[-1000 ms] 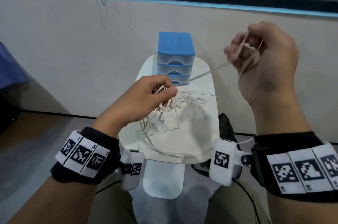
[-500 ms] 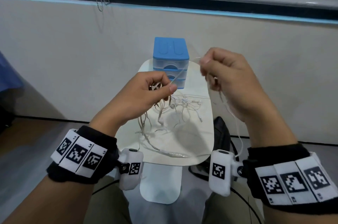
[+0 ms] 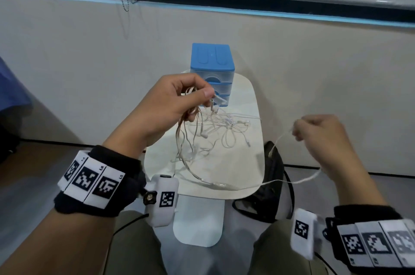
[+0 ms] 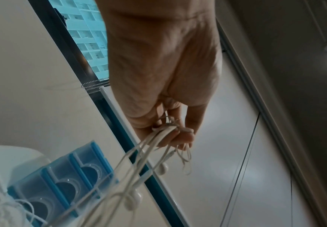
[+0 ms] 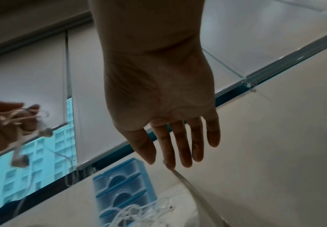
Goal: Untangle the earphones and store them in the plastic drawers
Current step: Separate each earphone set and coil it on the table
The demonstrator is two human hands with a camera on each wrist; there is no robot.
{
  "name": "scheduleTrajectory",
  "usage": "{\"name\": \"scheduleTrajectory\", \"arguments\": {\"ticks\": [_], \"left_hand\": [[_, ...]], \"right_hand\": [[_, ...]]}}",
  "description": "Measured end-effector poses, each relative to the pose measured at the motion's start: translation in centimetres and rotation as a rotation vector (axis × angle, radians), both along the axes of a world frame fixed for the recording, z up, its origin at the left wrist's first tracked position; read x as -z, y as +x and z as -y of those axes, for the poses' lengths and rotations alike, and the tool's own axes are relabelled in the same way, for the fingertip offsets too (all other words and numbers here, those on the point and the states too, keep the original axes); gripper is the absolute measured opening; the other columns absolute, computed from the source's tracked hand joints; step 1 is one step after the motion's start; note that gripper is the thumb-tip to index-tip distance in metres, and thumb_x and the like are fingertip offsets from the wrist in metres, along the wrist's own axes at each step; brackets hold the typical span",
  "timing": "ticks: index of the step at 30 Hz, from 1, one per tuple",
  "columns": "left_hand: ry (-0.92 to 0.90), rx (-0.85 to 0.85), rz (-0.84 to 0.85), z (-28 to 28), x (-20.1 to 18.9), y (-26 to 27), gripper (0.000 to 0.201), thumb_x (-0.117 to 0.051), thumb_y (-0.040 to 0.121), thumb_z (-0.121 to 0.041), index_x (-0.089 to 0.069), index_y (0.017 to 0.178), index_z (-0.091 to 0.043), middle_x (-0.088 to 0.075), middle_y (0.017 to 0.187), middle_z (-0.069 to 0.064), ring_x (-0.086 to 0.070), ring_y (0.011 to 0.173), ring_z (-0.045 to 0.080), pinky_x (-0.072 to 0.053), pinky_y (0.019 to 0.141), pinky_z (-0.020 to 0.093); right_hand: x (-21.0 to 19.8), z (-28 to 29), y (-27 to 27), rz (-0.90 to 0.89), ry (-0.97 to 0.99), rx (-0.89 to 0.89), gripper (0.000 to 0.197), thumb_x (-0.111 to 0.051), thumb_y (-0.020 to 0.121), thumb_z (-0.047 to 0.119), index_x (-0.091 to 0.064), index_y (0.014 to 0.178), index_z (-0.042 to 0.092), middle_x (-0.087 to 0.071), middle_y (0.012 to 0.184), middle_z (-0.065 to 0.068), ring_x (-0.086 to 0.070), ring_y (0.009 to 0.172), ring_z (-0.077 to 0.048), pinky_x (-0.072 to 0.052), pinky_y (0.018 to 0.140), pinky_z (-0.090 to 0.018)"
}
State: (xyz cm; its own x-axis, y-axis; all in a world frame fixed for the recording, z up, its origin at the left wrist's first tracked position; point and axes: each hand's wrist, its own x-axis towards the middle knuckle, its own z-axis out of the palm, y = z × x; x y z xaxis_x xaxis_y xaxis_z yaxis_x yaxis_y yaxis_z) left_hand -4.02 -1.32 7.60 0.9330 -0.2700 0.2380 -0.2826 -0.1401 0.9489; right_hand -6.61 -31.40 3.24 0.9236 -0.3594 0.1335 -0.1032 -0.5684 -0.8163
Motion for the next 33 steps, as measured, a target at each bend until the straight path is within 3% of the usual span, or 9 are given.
{"name": "scheduleTrajectory", "arguments": {"ticks": [4, 7, 9, 11, 15, 20, 24, 29, 33], "left_hand": [[-0.088, 0.016, -0.041, 0.3, -0.6, 0.2, 0.012, -0.063, 0.100, -0.015, -0.073, 0.098, -0.008, -0.068, 0.083, 0.003, -0.049, 0.058, 0.015, -0.044, 0.058, 0.019], [-0.138, 0.029, -0.067, 0.8, -0.7, 0.3, 0.015, -0.059, 0.102, -0.009, -0.074, 0.102, -0.010, -0.070, 0.085, 0.003, -0.050, 0.060, 0.012, -0.046, 0.060, 0.018], [-0.142, 0.033, -0.070, 1.3, -0.6, 0.3, 0.017, -0.058, 0.103, -0.006, -0.074, 0.105, -0.009, -0.071, 0.084, 0.000, -0.048, 0.060, 0.012, -0.045, 0.060, 0.017], [-0.143, 0.023, -0.071, 1.8, -0.5, 0.5, 0.018, -0.057, 0.103, -0.004, -0.075, 0.107, -0.009, -0.069, 0.087, 0.000, -0.046, 0.059, 0.012, -0.045, 0.060, 0.017], [-0.148, -0.017, -0.068, 2.3, -0.3, 0.9, 0.020, -0.057, 0.102, -0.004, -0.075, 0.111, -0.009, -0.068, 0.087, -0.002, -0.044, 0.060, 0.012, -0.043, 0.061, 0.017], [-0.259, -0.075, -0.135, 2.3, 0.4, 1.6, 0.021, -0.057, 0.103, -0.004, -0.076, 0.103, -0.012, -0.065, 0.093, 0.006, -0.044, 0.060, 0.009, -0.045, 0.062, 0.016], [-0.362, -0.106, -0.192, 2.1, 1.1, 2.1, 0.021, -0.055, 0.103, -0.003, -0.075, 0.106, -0.008, -0.067, 0.083, -0.002, -0.046, 0.062, 0.009, -0.044, 0.060, 0.017], [-0.410, -0.140, -0.199, 0.7, 1.5, 2.7, 0.022, -0.052, 0.104, -0.005, -0.074, 0.109, -0.007, -0.069, 0.083, -0.001, -0.051, 0.064, 0.010, -0.044, 0.060, 0.018], [-0.446, -0.180, -0.239, -1.3, 2.6, 2.9, 0.030, -0.050, 0.097, 0.007, -0.074, 0.110, -0.007, -0.070, 0.092, 0.004, -0.062, 0.073, 0.011, -0.049, 0.070, 0.023]], "right_hand": [[2.5, -0.4, 0.4, -0.272, -0.262, -0.071, 0.026, -0.062, 0.088, 0.016, -0.058, 0.069, -0.002, -0.050, 0.057, -0.003, -0.044, 0.056, -0.025, -0.035, 0.054, -0.031], [3.3, -2.3, 0.8, -0.222, -0.332, -0.160, 0.008, -0.064, 0.092, 0.023, -0.069, 0.089, 0.017, -0.066, 0.090, 0.002, -0.060, 0.086, -0.022, -0.046, 0.071, -0.033], [3.3, -4.4, 0.8, -0.089, -0.272, -0.281, 0.014, -0.068, 0.091, 0.023, -0.071, 0.105, 0.022, -0.064, 0.105, 0.006, -0.059, 0.099, -0.016, -0.044, 0.084, -0.030], [3.1, -6.7, 0.6, -0.034, -0.192, -0.442, 0.013, -0.071, 0.090, 0.021, -0.073, 0.103, 0.022, -0.067, 0.105, 0.007, -0.061, 0.099, -0.012, -0.044, 0.087, -0.028], [3.9, -10.2, -0.1, -0.290, 0.112, -0.820, 0.025, -0.070, 0.082, 0.038, -0.077, 0.097, 0.019, -0.076, 0.097, -0.002, -0.069, 0.096, -0.019, -0.050, 0.096, -0.036], [6.2, -13.2, -0.3, -0.253, 0.177, -0.896, 0.018, -0.076, 0.089, 0.032, -0.074, 0.102, 0.019, -0.074, 0.099, -0.002, -0.069, 0.095, -0.019, -0.055, 0.096, -0.042], [6.9, -14.6, 0.3, -0.210, 0.201, -0.856, 0.014, -0.073, 0.093, 0.031, -0.073, 0.102, 0.021, -0.074, 0.099, 0.002, -0.068, 0.097, -0.020, -0.053, 0.099, -0.046], [7.3, -13.6, 1.3, -0.192, 0.264, -0.837, 0.025, -0.057, 0.102, 0.028, -0.072, 0.089, 0.013, -0.073, 0.082, -0.004, -0.070, 0.083, -0.021, -0.054, 0.093, -0.050], [6.2, -11.4, 1.8, -0.124, 0.273, -0.752, 0.027, -0.054, 0.107, 0.023, -0.072, 0.091, 0.012, -0.052, 0.063, -0.002, -0.052, 0.062, -0.015, -0.044, 0.066, -0.030]]}}
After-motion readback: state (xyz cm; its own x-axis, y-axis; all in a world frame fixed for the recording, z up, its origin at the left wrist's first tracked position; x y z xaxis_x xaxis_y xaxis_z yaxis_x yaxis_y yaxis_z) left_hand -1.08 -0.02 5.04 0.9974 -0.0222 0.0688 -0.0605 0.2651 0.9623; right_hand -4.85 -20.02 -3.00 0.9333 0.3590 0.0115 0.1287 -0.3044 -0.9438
